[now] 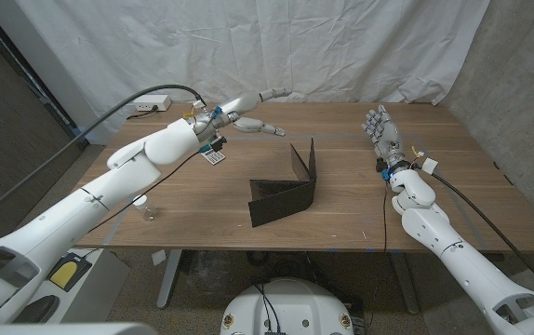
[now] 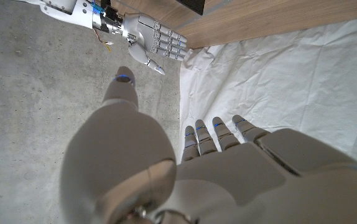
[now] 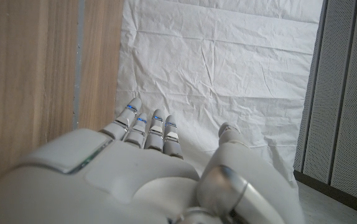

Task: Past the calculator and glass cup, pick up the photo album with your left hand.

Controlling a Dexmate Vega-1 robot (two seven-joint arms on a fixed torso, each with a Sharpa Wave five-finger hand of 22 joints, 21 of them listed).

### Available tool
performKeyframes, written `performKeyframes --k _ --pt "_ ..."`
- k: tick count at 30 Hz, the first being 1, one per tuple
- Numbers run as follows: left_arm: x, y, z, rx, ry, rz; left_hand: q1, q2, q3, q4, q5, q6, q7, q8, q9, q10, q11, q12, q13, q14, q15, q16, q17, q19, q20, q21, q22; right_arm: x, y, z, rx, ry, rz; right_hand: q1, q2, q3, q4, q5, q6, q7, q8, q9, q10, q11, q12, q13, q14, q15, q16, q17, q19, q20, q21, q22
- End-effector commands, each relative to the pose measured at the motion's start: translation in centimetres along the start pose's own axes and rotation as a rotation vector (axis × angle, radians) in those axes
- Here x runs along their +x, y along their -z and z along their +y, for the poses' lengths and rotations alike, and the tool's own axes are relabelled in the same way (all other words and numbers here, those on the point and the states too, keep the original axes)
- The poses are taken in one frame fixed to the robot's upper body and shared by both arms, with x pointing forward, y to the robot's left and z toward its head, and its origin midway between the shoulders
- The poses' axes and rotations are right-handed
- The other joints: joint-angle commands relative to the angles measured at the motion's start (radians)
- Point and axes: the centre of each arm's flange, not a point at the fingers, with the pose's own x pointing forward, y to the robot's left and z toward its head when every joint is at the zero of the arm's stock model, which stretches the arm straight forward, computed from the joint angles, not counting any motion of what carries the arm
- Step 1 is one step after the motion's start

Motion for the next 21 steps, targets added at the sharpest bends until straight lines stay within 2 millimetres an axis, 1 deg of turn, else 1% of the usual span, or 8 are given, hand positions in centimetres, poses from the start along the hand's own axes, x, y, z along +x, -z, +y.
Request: performKeyframes --k 1,11,14,18,21 --pt "0.4 -1.1 -0.1 0.084 0.028 0.001 0.013 0.004 -0.003 0.002 0.006 -0.002 -0.008 0.006 0.001 0.000 -0.010 0.001 0.005 -0.005 -0.077 -0.002 0.002 -0.008 -0.104 -0.004 0.001 0.0 -0.2 0.1 -0.001 0.004 -0.004 0.009 0.003 0.004 -0.008 -0.001 0.008 0.000 0.000 0.004 0.010 -0.003 -0.004 0.006 0.006 0.000 0.001 0.002 0.010 -0.018 -0.003 0.006" --pt "0.6 -2.0 0.2 0.131 0.052 0.005 0.017 0.008 -0.007 0.005 0.006 -0.011 -0.016 0.002 0.001 -0.006 -0.014 -0.002 0.005 -0.013 -0.078 -0.004 0.002 -0.014 -0.096 -0.006 0.001 0.0 -0.4 0.2 -0.002 0.007 -0.007 0.009 0.003 0.003 -0.009 -0.001 0.008 -0.001 0.000 0.004 0.009 -0.004 -0.005 0.006 0.006 0.000 0.001 0.002 0.011 -0.017 -0.006 0.006" --pt "0.8 -2.6 0.3 0.167 0.065 0.020 0.019 0.009 -0.008 0.006 0.005 -0.012 -0.019 0.002 0.001 -0.007 -0.015 -0.002 0.005 -0.015 -0.078 -0.005 0.002 -0.015 -0.098 -0.005 0.001 0.0 -0.4 0.2 0.000 0.008 -0.009 0.009 0.004 0.003 -0.009 -0.001 0.009 -0.001 0.000 0.004 0.008 -0.003 -0.005 0.006 0.006 0.000 0.001 0.002 0.012 -0.017 -0.007 0.006" --pt "0.8 -2.9 0.5 0.170 0.065 0.021 0.020 0.010 -0.009 0.006 0.005 -0.014 -0.020 0.002 0.001 -0.010 -0.017 -0.003 0.005 -0.017 -0.078 -0.005 0.002 -0.023 -0.102 -0.008 0.001 -0.1 -0.4 0.2 0.003 0.009 -0.009 0.009 0.004 0.003 -0.009 -0.001 0.008 0.000 0.000 0.004 0.008 -0.001 -0.005 0.006 0.006 0.001 0.001 0.002 0.012 -0.018 -0.008 0.006" --pt "0.8 -3.1 0.7 0.188 0.063 0.023 0.021 0.010 -0.011 0.007 0.005 -0.015 -0.021 0.001 0.002 -0.013 -0.020 -0.004 0.005 -0.019 -0.077 -0.005 0.002 -0.028 -0.100 -0.009 0.001 -0.2 -0.2 0.0 0.007 0.015 -0.005 0.008 0.004 0.003 -0.009 -0.001 0.008 0.000 0.000 0.004 0.007 -0.001 -0.005 0.006 0.007 0.001 0.001 0.002 0.012 -0.018 -0.009 0.006"
